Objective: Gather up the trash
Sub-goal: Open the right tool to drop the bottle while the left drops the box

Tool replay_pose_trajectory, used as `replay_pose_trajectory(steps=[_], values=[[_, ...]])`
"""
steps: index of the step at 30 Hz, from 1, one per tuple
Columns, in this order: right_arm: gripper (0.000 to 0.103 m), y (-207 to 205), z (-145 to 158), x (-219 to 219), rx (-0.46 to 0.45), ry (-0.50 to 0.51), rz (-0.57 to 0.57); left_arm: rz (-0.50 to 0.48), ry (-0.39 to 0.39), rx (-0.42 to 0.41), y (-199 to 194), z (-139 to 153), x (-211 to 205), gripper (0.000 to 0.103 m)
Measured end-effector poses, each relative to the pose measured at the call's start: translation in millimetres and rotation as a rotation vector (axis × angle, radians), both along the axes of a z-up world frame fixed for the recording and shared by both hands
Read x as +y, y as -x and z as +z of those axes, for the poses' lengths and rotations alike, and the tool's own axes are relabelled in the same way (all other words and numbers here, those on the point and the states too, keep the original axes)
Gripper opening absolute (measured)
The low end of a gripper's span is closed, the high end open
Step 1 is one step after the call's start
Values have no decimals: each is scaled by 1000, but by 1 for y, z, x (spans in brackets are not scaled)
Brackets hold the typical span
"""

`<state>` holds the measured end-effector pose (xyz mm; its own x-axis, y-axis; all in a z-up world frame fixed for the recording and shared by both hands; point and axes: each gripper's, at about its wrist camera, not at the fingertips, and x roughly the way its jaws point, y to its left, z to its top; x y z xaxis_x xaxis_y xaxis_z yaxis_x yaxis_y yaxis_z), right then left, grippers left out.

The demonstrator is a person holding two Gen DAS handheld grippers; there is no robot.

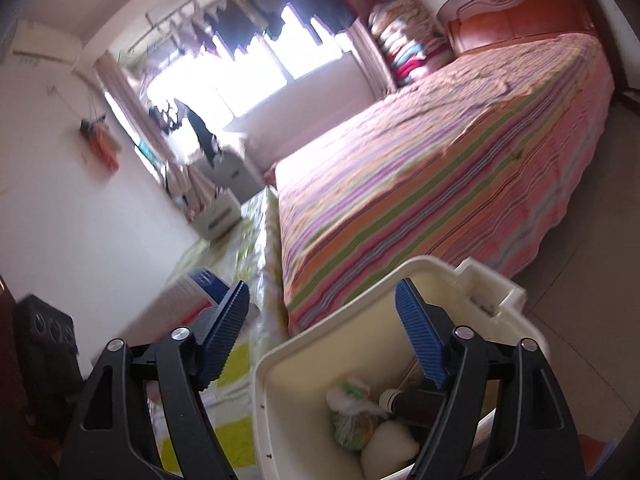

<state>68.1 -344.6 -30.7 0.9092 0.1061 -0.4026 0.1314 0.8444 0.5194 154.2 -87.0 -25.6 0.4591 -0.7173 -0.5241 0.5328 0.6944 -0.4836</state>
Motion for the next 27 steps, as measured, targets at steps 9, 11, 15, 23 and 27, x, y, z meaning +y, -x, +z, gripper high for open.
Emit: replay_pose_trajectory(steps=[9,11,15,23,27], values=[[78,9,-3,-14,-42,-45,-54,-113,-66,29,16,-18,-50,2],[78,9,-6,-13,-44,-47,-54,-123,-80,33,18,-21,-56,2],[78,15,-10,-19,-49,-59,-48,-144,-116,39,23,-27,-69,3],[78,18,-10,-24,-58,-73,-45,-125,-157,50,29,-31,-78,78],[78,18,-10,-25,-59,-74,-45,-97,-130,-39,39,-18,-75,82]])
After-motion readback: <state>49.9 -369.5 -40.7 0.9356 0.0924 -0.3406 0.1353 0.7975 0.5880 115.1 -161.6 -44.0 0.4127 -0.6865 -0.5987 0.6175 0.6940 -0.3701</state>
